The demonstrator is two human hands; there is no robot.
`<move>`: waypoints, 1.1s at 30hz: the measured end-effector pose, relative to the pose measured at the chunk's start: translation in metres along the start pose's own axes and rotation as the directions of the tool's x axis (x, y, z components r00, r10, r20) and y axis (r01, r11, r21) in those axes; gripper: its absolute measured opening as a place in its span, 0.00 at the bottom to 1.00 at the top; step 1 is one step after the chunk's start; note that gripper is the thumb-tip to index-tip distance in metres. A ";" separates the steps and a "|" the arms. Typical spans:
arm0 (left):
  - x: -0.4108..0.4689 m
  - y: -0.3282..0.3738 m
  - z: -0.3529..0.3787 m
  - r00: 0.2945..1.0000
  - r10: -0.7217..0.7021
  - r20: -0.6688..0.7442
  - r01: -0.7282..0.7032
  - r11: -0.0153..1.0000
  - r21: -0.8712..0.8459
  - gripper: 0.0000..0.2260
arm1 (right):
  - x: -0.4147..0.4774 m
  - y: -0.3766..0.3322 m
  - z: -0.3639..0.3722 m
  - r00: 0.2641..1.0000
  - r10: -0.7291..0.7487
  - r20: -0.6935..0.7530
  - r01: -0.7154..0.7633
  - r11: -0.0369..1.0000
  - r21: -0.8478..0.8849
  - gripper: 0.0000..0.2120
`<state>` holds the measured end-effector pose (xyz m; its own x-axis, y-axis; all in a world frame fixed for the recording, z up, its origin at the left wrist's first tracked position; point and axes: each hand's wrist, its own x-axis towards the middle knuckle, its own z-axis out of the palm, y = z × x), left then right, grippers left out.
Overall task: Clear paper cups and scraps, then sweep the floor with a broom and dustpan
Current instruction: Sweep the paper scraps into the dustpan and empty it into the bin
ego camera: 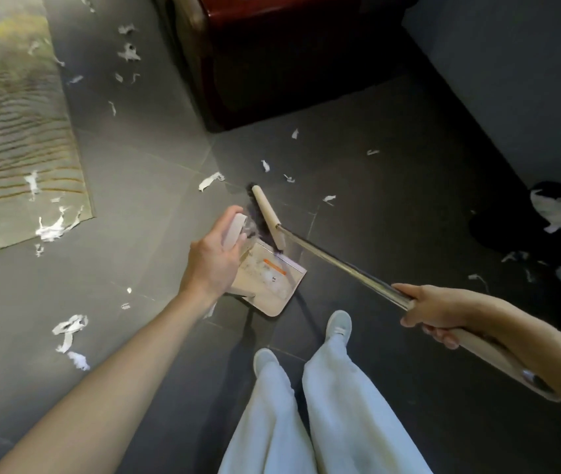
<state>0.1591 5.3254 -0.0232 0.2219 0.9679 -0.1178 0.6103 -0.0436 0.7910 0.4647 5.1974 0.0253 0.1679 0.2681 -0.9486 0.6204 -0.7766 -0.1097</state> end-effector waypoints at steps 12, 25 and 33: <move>0.130 0.087 0.104 0.988 -0.053 -0.145 0.056 0.998 0.014 0.15 | 0.108 0.028 -0.186 0.977 0.079 -0.197 -0.065 0.995 0.079 0.37; 0.232 0.152 0.150 0.992 -0.096 -0.087 0.102 0.992 0.072 0.13 | 0.145 0.029 -0.268 0.991 0.030 0.131 -0.045 0.993 0.111 0.37; 0.258 0.162 0.150 0.995 -0.091 -0.052 0.092 0.995 0.028 0.14 | 0.123 0.030 -0.336 1.000 -0.005 0.007 0.004 0.986 0.166 0.37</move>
<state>0.4288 5.5310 -0.0156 0.1256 0.9795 -0.1575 0.6489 0.0390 0.7599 0.7612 5.3984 0.0045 0.1592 0.2682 -0.9501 0.4852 -0.8594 -0.1613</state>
